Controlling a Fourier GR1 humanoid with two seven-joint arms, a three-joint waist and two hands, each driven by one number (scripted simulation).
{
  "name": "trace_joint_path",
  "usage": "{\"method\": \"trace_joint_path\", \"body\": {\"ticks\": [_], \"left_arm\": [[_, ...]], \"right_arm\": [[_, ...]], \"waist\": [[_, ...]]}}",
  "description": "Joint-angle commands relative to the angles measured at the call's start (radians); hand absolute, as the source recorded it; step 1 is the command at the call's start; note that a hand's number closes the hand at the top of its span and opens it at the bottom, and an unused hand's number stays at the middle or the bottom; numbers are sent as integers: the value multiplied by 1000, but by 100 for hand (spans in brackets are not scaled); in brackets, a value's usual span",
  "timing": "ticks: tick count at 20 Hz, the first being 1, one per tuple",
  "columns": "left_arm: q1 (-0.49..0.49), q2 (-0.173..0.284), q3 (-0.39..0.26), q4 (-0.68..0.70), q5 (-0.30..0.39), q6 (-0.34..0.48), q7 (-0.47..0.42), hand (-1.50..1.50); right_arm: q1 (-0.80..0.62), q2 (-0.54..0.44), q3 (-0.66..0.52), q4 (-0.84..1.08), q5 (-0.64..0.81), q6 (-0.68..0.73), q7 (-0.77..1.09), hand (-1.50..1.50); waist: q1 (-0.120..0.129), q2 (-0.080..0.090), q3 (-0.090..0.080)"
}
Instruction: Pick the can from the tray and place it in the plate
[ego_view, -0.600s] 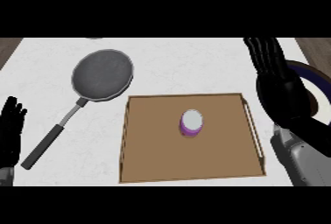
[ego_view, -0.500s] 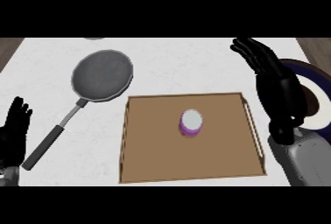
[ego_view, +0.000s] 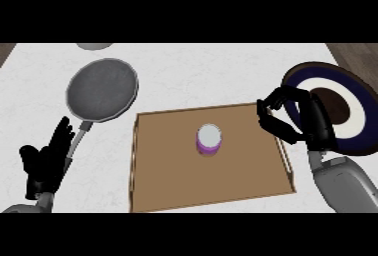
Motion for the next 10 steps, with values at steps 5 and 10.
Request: {"method": "trace_joint_path", "body": {"ticks": [5, 10], "left_arm": [[-29, -84, -97, -13, -49, 38, 64, 0], [-55, -77, -117, -104, -74, 55, 187, 0]], "right_arm": [[238, 384, 53, -84, -90, -313, -216, -150], [279, 231, 186, -49, 98, -200, -105, -150]], "waist": [[31, 9, 22], [52, 5, 17]]}}
